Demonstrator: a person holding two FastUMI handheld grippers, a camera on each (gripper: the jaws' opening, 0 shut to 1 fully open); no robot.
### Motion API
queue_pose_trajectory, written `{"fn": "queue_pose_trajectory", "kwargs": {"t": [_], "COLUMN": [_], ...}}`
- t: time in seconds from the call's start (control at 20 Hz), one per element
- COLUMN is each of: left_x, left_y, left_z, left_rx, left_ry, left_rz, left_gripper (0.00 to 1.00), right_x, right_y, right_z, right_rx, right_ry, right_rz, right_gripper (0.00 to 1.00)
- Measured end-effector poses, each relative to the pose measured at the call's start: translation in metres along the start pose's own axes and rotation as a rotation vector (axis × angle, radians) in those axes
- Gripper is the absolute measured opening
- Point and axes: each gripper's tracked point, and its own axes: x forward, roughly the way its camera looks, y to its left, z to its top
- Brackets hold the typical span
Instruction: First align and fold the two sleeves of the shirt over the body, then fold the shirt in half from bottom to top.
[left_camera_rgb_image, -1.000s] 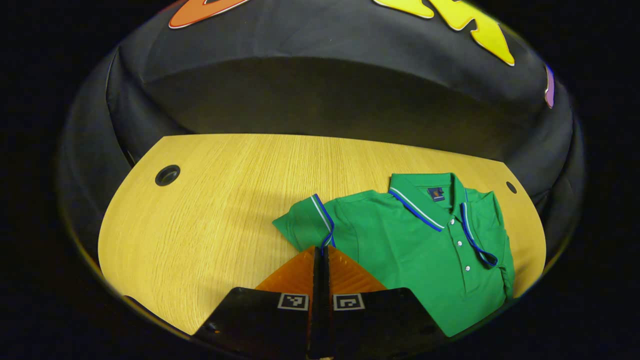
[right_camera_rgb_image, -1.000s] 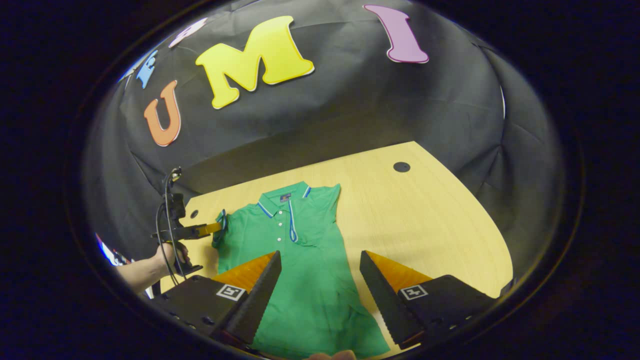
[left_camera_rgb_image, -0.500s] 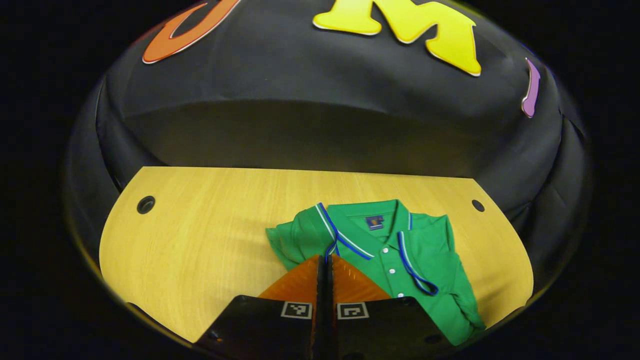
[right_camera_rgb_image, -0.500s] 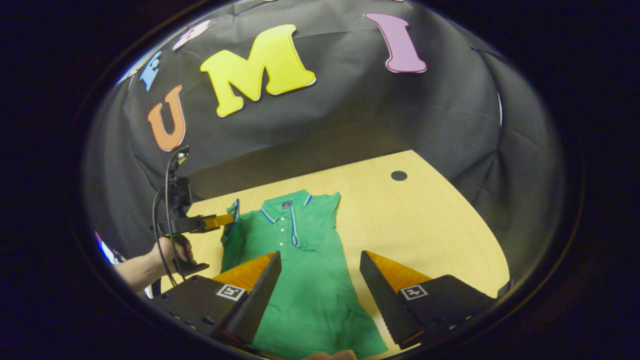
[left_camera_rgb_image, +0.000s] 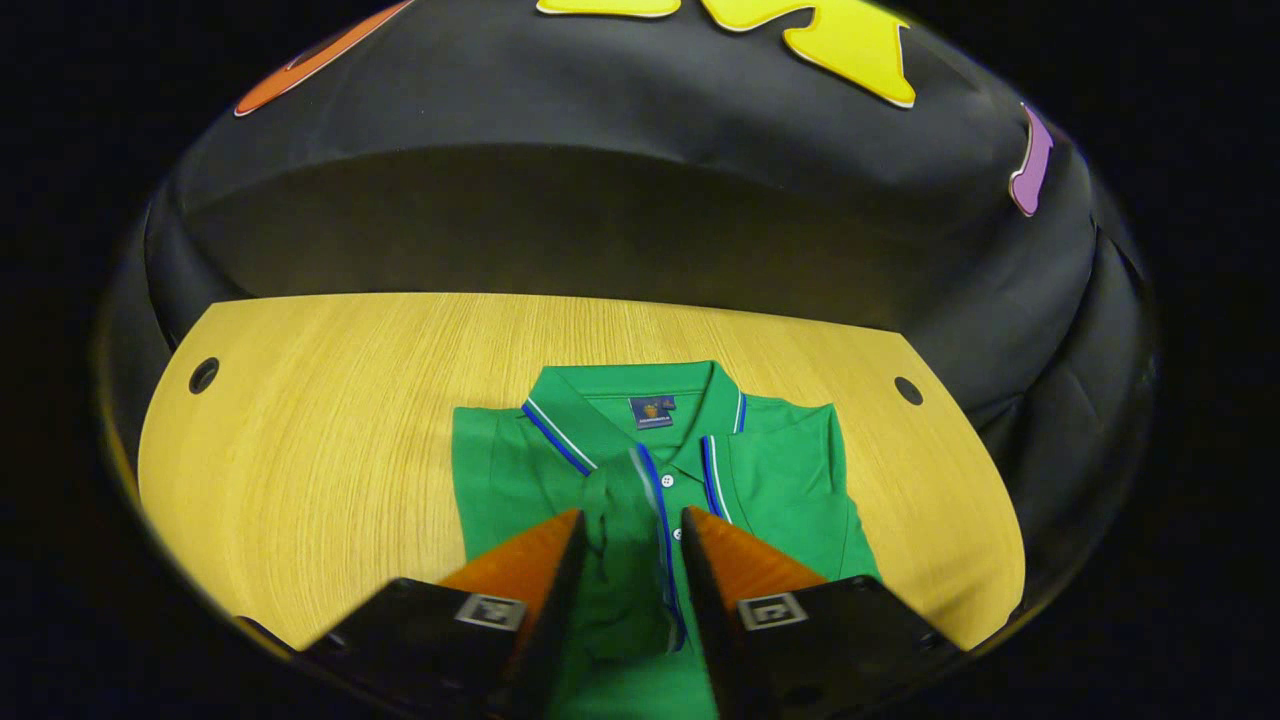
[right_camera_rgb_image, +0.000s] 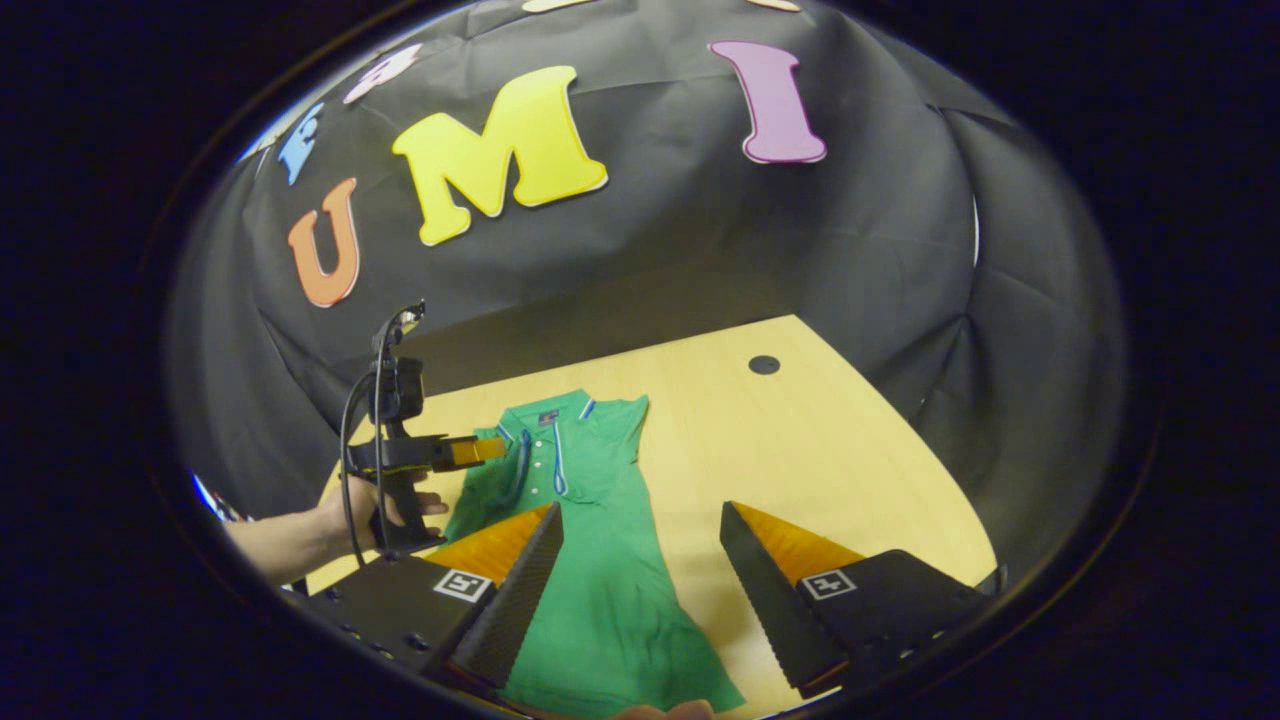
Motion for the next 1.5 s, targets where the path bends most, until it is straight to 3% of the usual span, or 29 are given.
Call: {"fn": "queue_pose_trajectory", "kwargs": {"t": [0.05, 0.1, 0.5, 0.65, 0.95, 1.15, 1.25, 1.5], "left_x": [-0.005, -0.01, -0.096, -0.146, -0.221, -0.24, -0.25, -0.276], "left_y": [0.001, -0.001, -0.001, 0.007, 0.022, 0.041, 0.048, 0.062], "left_z": [0.002, 0.006, 0.003, -0.03, -0.11, -0.178, -0.217, -0.294], "left_rx": [-0.002, -0.008, 0.001, 0.027, -0.04, -0.009, 0.002, -0.002], "left_ry": [-0.012, -0.03, -0.12, -0.125, -0.091, 0.033, 0.123, 0.3], "left_rz": [0.004, 0.007, 0.031, 0.06, 0.1, 0.077, 0.067, 0.082], "left_gripper": [0.93, 1.0, 1.0, 1.0, 1.0, 1.0, 1.0, 1.0], "right_x": [-0.001, 0.0, -0.006, -0.016, -0.033, -0.035, -0.033, -0.041], "right_y": [0.004, 0.008, 0.037, 0.032, 0.012, -0.009, -0.018, -0.061], "right_z": [0.001, 0.0, -0.001, -0.014, -0.064, -0.118, -0.149, -0.214], "right_rx": [-0.023, -0.043, -0.211, -0.261, -0.316, -0.419, -0.398, -0.356], "right_ry": [-0.005, -0.005, -0.038, -0.026, 0.051, 0.172, 0.256, 0.454], "right_rz": [0.006, 0.013, 0.103, 0.133, 0.128, 0.12, 0.123, 0.045], "right_gripper": [0.96, 0.96, 0.96, 0.96, 0.96, 0.97, 0.97, 0.99]}}
